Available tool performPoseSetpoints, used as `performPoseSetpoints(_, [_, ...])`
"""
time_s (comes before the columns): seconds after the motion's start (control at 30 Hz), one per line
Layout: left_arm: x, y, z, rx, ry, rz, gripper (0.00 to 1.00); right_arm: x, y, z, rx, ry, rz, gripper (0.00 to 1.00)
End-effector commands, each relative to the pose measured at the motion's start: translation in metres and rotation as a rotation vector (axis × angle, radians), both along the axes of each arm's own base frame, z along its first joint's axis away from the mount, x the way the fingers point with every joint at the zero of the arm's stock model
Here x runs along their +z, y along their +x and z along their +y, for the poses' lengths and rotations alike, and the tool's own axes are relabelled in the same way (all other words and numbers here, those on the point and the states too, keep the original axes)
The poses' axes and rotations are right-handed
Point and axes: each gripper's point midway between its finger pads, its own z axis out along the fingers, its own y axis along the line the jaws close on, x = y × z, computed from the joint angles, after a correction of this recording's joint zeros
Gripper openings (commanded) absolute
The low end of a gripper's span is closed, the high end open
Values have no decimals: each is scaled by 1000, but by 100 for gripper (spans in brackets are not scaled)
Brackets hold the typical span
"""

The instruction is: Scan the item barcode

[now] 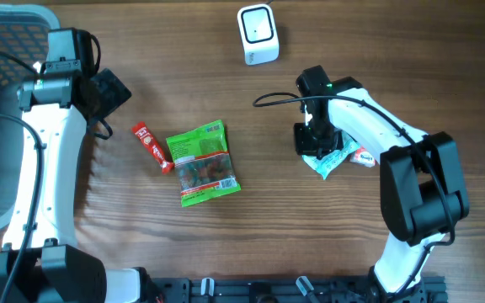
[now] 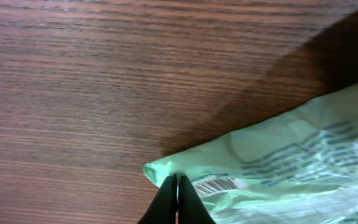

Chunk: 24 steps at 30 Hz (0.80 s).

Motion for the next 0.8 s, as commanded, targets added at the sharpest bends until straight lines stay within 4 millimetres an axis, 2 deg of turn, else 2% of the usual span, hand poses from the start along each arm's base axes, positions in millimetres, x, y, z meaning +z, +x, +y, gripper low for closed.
performPoseSetpoints(0.0, [7,1,6,12,19,-19,100,1,-6,2,9,23,24,4])
performPoseSetpoints(0.07, [7,1,6,11,19,-19,100,2,-13,-10,11,-40,45,4])
performPoseSetpoints(0.1, [7,1,6,11,19,-19,100,3,-16,-30,13,-150,47,4])
performPoseSetpoints(0.17, [7,1,6,11,19,-19,100,5,-16,-44,18,-232,41,4])
performPoseSetpoints(0.27, [7,1,6,11,19,-19,100,7,-20,-54,28,-284,53,4])
performPoseSetpoints(0.37, [7,1,6,11,19,-19,100,9,-24,-54,29,-284,74,4])
performPoseSetpoints(0.43, [7,1,6,12,19,-19,100,13,-24,-47,27,-246,83,4])
performPoseSetpoints(0.63, [7,1,6,11,19,-19,100,59,8,12,54,79,-59,4])
performPoseSetpoints(0.67, [7,1,6,12,19,-19,100,61,15,20,50,114,-86,4])
performPoseSetpoints(0.77, [7,1,6,11,19,-19,100,49,27,25,-1,130,-140,4])
